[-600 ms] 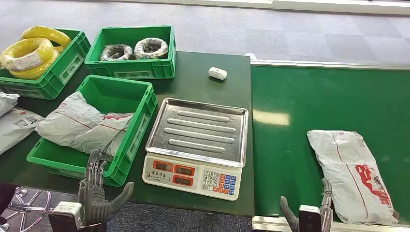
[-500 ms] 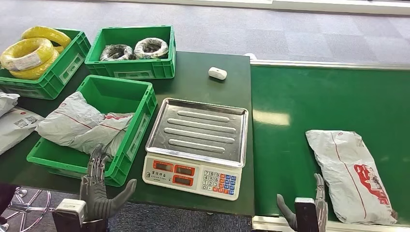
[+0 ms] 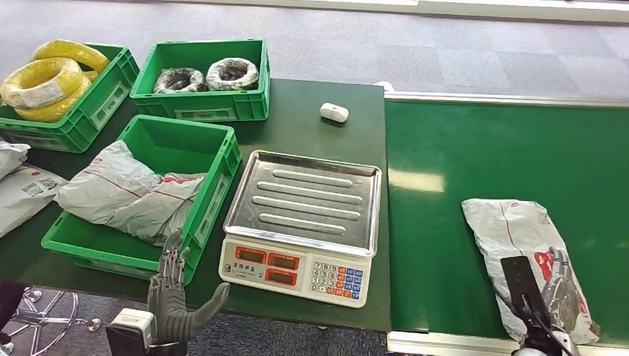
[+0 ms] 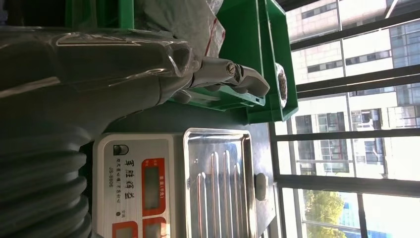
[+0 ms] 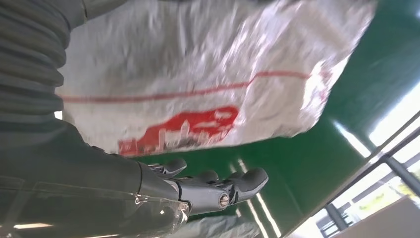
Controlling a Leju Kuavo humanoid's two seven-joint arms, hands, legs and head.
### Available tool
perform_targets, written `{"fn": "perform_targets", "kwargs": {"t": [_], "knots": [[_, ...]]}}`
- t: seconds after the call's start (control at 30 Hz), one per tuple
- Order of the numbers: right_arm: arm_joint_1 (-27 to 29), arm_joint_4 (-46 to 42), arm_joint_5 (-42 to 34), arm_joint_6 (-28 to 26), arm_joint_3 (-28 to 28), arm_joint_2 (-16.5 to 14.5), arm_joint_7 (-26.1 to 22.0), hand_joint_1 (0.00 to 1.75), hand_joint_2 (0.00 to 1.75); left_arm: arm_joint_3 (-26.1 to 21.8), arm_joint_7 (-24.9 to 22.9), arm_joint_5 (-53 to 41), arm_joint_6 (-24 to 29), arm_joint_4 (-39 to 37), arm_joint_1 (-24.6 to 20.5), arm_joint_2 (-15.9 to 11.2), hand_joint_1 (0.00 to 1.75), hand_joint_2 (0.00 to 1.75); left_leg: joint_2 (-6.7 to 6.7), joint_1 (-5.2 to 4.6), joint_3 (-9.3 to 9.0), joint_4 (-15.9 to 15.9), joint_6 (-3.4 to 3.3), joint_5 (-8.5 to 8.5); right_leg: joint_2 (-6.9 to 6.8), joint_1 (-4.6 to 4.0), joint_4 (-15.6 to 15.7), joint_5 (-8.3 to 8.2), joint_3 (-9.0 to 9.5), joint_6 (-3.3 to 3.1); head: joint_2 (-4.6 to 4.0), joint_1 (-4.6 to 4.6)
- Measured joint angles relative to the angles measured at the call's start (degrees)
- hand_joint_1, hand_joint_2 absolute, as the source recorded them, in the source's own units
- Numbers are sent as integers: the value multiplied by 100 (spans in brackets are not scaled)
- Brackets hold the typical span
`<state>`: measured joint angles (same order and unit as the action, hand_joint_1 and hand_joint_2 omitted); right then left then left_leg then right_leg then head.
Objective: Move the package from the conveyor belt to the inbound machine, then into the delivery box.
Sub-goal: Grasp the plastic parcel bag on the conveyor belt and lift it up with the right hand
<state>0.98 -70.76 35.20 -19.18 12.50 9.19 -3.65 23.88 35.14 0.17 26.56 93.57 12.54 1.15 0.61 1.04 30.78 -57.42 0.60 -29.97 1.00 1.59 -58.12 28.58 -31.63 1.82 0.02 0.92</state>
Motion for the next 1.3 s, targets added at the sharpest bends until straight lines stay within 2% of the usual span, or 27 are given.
{"fn": "perform_targets", "kwargs": {"t": [0.03,0.1,0.2,0.3,0.43,0.57,0.87,1.0,1.13,1.2,1.3], "knots": [[-87,177,101,-22,39,137,140,0,87,61,-1,39,55,-19,-6,-27,0,175,0,0,0,0,0,0,0,1,0,0,0,0,0,1],[-253,523,399,-24,78,375,580,0,175,157,-24,94,132,-33,-19,-74,0,175,1,0,0,0,0,0,0,0,0,0,-2,0,0,2],[-514,1188,736,165,106,750,1302,0,175,278,-100,144,196,-35,-39,-132,0,175,3,1,2,0,0,0,-2,-1,-1,0,-3,0,0,2],[-681,1714,646,396,148,994,1378,0,175,349,-155,149,202,-33,-45,-173,0,175,5,1,5,1,0,0,-3,-1,-1,0,-3,0,0,3],[-828,2121,589,473,157,1127,1341,171,175,388,-179,149,190,-33,-50,-203,0,175,4,1,4,1,0,0,-4,-1,-1,1,-2,1,0,2],[-903,2293,393,672,151,1138,1206,175,175,405,-195,144,176,-31,-49,-224,0,175,4,1,1,1,0,0,-5,-1,-1,1,5,1,0,2],[-1104,2351,-589,1523,151,986,642,175,175,414,-222,104,124,-1,-52,-298,0,175,-3,3,-13,2,0,0,1,-3,-1,-1,13,-1,0,2],[-1212,2360,-722,1655,135,918,560,175,0,413,-222,96,120,0,-52,-308,0,175,1,7,-11,2,1,1,-1,-7,-2,-1,14,-2,0,2],[-1371,2381,-906,1870,75,823,375,175,175,411,-222,81,107,0,-58,-313,0,175,-1,7,-8,3,1,1,0,-7,-4,-1,11,-2,0,2],[-1471,2392,-1001,1836,40,768,205,175,175,409,-222,54,86,0,-61,-313,0,175,1,7,-6,3,1,2,-2,-7,-4,-1,11,-1,0,1],[-1548,2177,-1174,1324,21,649,-386,175,175,399,-222,-15,58,1,-56,-311,0,175,4,6,0,2,-1,4,-5,-6,-5,-1,9,-1,0,2]]}}
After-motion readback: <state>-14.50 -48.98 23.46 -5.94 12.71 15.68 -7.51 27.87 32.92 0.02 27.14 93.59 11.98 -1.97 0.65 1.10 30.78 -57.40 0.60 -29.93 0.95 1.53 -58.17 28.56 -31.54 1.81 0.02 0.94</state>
